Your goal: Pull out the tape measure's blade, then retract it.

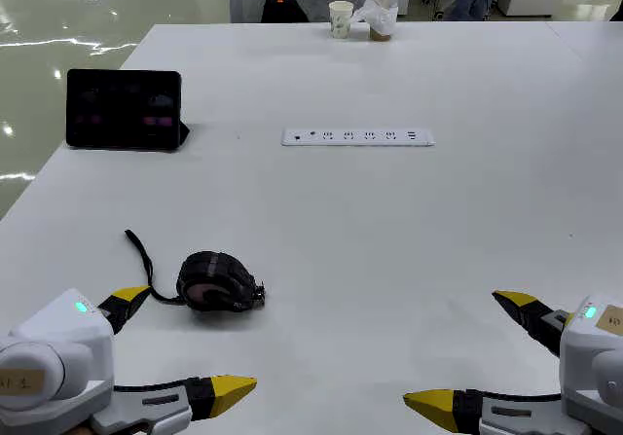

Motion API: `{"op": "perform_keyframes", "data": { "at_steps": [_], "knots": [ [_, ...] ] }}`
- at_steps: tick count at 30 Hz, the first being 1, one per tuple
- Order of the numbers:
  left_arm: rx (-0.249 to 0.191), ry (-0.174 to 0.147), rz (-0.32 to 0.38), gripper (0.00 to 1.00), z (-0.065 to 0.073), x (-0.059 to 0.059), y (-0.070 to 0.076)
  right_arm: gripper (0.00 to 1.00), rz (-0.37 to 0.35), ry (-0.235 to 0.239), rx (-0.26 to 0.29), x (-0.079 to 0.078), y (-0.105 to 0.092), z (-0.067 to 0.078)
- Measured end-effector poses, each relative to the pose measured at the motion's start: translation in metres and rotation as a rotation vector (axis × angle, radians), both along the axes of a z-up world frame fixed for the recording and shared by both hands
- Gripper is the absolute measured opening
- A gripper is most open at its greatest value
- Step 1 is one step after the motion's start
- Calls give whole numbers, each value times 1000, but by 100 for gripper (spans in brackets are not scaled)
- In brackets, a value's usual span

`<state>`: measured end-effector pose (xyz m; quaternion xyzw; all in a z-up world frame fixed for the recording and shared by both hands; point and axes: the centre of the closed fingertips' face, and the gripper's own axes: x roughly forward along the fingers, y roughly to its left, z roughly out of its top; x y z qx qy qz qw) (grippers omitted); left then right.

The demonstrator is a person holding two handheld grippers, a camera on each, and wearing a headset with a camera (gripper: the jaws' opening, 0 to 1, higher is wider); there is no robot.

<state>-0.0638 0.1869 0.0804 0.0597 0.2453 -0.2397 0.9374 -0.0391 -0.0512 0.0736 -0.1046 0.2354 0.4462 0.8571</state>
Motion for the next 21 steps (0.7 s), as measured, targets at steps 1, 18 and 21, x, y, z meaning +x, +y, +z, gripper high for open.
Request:
{"op": "perform_keyframes", "data": {
  "at_steps": [1, 18, 21],
  "knots": [
    [0, 0, 0, 99, 0, 0, 0, 99, 0, 0, -1, 0, 0, 0],
    [4, -3, -5, 99, 1, -1, 0, 99, 8, 5, -1, -2, 1, 0],
    [6, -2, -8, 99, 0, -1, -1, 99, 13, 4, -2, -2, 1, 0]
  ]
}}
